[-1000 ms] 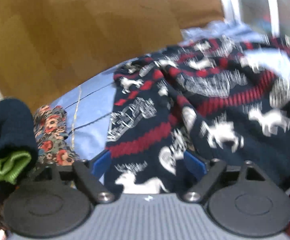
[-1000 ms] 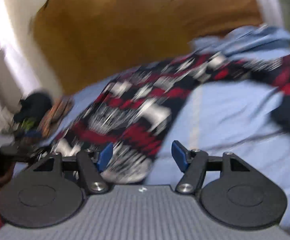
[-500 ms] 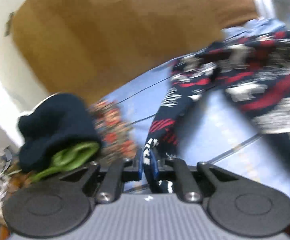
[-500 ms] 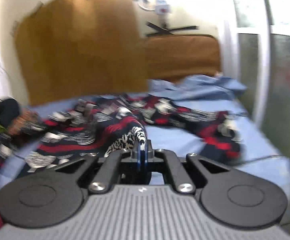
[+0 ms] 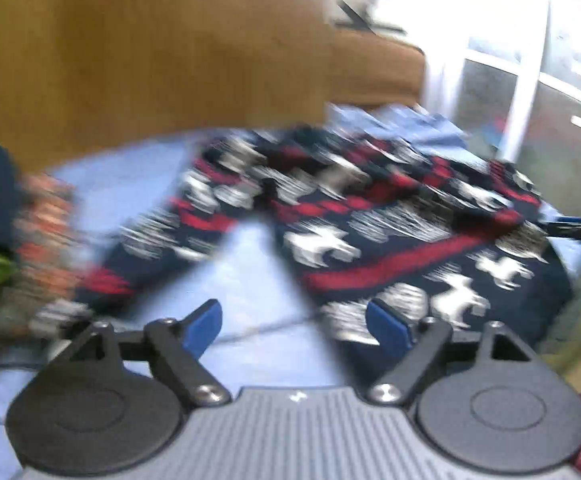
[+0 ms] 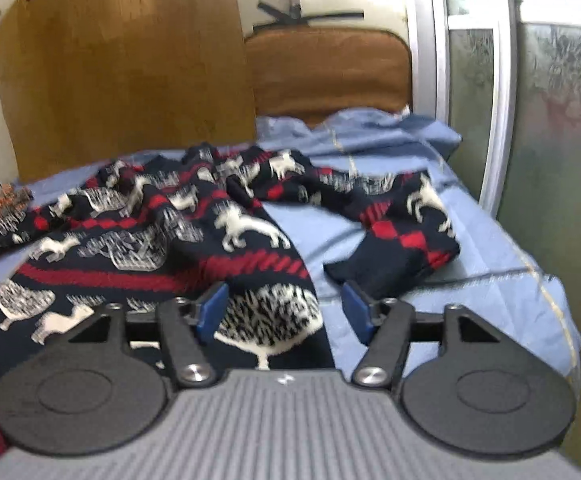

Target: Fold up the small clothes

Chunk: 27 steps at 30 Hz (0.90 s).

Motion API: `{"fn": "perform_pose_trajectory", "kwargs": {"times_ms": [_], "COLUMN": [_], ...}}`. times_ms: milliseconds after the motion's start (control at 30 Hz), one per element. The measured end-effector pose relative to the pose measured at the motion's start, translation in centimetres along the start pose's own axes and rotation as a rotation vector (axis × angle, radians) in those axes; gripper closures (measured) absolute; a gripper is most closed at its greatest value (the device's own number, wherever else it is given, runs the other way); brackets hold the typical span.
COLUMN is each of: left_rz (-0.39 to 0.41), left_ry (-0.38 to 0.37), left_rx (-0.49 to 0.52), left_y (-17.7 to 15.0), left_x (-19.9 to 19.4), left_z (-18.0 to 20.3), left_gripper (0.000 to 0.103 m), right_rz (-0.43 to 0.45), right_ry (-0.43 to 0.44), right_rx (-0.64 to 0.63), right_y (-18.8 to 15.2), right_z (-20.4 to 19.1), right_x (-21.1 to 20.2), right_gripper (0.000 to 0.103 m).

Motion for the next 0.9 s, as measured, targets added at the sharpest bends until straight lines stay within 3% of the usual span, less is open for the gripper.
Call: {"fn": "perform_pose_trajectory", "kwargs": {"times_ms": [67, 100, 133, 167, 200, 333, 433, 500, 533, 600, 633, 667, 733, 767, 800, 867, 900], "left_rz": [-0.065, -0.092, -0.111, -0.088, -0.106, -0.1, -0.107, -0.151, -0.173, -0.166, -0.142, -0.11, -0.051, -0.027, -0.001, 0.055, 0.065], "left_ry": [-0.059, -0.066, -0.059, -0.042, -0.064, -0.109, -0.039, -0.013, -0.001, 0.021, 0.034, 0.056, 0.097, 0.115, 0.137, 0.178, 0.187], "left_rx": [-0.024, -0.031, -0.039, -0.014, -0.016, -0.082, -0.066, -0.077, -0.075, -0.039, -0.021, -0.001, 0.039, 0.059, 0.081, 0.115, 0.121], "left_y": [-0.9, -1.5, -1.8, -1.6, -1.5, -0.8, -1.0, -1.5, -1.7, -1.3, -0.6, 0.5, 3.5, 5.0, 6.7, 10.3, 11.9], "left_x": [2.8, 3.7, 4.6, 4.5, 4.5, 1.6, 0.1, 0.0, 0.0, -0.5, -1.0, -1.4, -1.6, -1.3, -0.9, 0.9, 2.1], "left_z": [1.3, 1.3, 1.3, 1.6, 1.6, 0.2, -0.6, -1.2, -1.4, -1.8, -2.1, -2.5, -3.3, -3.8, -4.4, -5.9, -6.7], "left_gripper": [0.022, 0.036, 0.04, 0.076, 0.092, 0.093, 0.097, 0.092, 0.091, 0.067, 0.06, 0.051, 0.045, 0.037, 0.021, 0.007, 0.007], "right_rz": [-0.032, -0.046, -0.068, -0.09, -0.084, -0.039, -0.057, -0.123, -0.131, -0.097, -0.062, -0.022, 0.043, 0.065, 0.079, 0.091, 0.087], "right_ry": [-0.002, 0.002, 0.016, 0.026, 0.003, 0.112, 0.148, 0.142, 0.107, 0.087, 0.101, 0.115, 0.129, 0.136, 0.145, 0.167, 0.182], "right_rx": [0.001, 0.009, 0.017, 0.02, 0.011, 0.028, -0.037, -0.099, -0.137, -0.137, -0.111, -0.091, -0.093, -0.112, -0.139, -0.18, -0.192], "right_y": [-0.8, -1.2, -1.6, -1.9, -1.8, -0.5, -0.6, -1.6, -1.6, 0.1, 1.6, 3.4, 6.9, 8.6, 10.1, 12.9, 14.2], "right_z": [0.1, 0.1, 0.0, -0.2, -0.4, -1.6, -2.6, -2.7, -2.5, -1.5, -1.0, -0.7, -0.8, -1.2, -1.7, -3.2, -4.1], "right_x": [1.0, 1.3, 1.6, 1.9, 1.8, -0.4, -1.3, -0.4, 0.1, 0.3, 0.2, 0.3, 1.4, 2.6, 4.1, 7.8, 10.0], "right_gripper": [0.037, 0.041, 0.074, 0.09, 0.095, 0.095, 0.093, 0.088, 0.076, 0.066, 0.066, 0.066, 0.064, 0.063, 0.06, 0.052, 0.048]}}
Point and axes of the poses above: each gripper's, at about its wrist camera, not at the fingertips, and x roughly the way its jaws point, z to its right, y to its top, the point moved 6 cm from there along x, roughly the way its jaws point, and after that the axes turned 8 degrees about -y, right-handed, at the moved point
